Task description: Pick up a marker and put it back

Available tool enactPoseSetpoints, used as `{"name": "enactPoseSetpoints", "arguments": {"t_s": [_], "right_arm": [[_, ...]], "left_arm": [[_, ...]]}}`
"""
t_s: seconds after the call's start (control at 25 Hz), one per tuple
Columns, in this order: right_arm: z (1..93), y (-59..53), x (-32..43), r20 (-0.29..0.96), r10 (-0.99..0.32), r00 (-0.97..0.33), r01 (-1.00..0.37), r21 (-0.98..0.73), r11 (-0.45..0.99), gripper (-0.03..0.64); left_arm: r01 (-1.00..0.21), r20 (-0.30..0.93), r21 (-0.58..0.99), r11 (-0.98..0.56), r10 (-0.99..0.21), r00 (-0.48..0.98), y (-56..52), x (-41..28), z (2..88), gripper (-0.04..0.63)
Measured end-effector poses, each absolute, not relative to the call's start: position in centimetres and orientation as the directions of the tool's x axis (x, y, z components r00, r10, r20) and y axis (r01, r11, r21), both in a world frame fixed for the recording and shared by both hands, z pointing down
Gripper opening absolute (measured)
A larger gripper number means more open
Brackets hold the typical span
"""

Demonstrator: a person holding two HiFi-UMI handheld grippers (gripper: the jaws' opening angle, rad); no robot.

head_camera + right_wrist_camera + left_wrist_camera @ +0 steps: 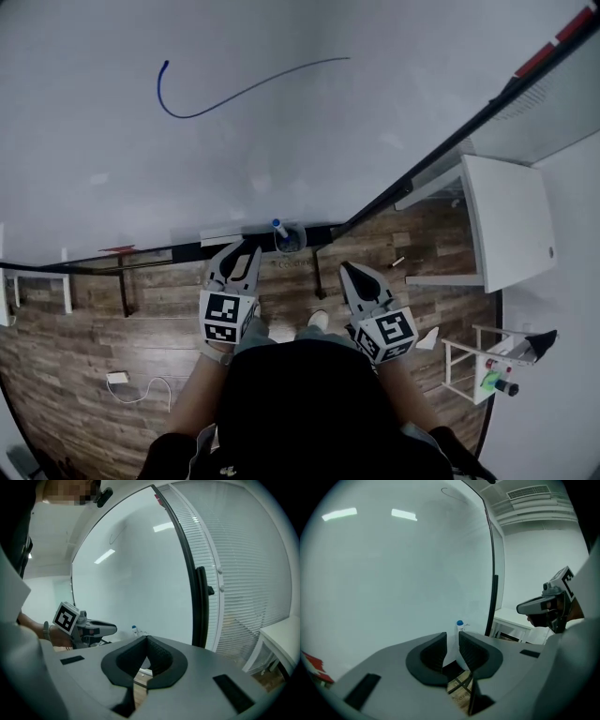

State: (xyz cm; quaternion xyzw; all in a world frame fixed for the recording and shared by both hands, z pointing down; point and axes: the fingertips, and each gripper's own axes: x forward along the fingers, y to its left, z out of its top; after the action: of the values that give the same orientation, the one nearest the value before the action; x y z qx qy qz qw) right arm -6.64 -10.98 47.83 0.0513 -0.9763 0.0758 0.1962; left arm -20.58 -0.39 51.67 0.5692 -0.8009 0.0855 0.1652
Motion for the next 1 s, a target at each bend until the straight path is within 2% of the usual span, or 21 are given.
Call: {"name": "enactPoseSetpoints", "arguments": {"t_s": [0.16, 0.56, 1.0], "right_arm": [[47.5, -9.5, -8.2, 0.376, -0.001, -0.927, -0.056, -0.135, 0.989, 0.028], [47.0, -5.0, -11.5, 0.348, 0.172, -0.922, 0.132, -0.134, 0.982, 0.028], [46.3, -2.5, -12.2, 0.337, 0.245, -0.909, 0.214, -0.126, 0.969, 0.028]], "left_arm": [[-0.918, 0.352, 0.043, 0.395, -0.865, -0.356, 2.1, -20.9, 50.7, 0.092], [-0.836, 0.329, 0.047, 0.547, -0.798, -0.505, 9.1, -21.3, 49.1, 0.041], [-0.820, 0.310, 0.111, 0.562, -0.803, -0.508, 12.6, -19.7, 48.3, 0.020]]}}
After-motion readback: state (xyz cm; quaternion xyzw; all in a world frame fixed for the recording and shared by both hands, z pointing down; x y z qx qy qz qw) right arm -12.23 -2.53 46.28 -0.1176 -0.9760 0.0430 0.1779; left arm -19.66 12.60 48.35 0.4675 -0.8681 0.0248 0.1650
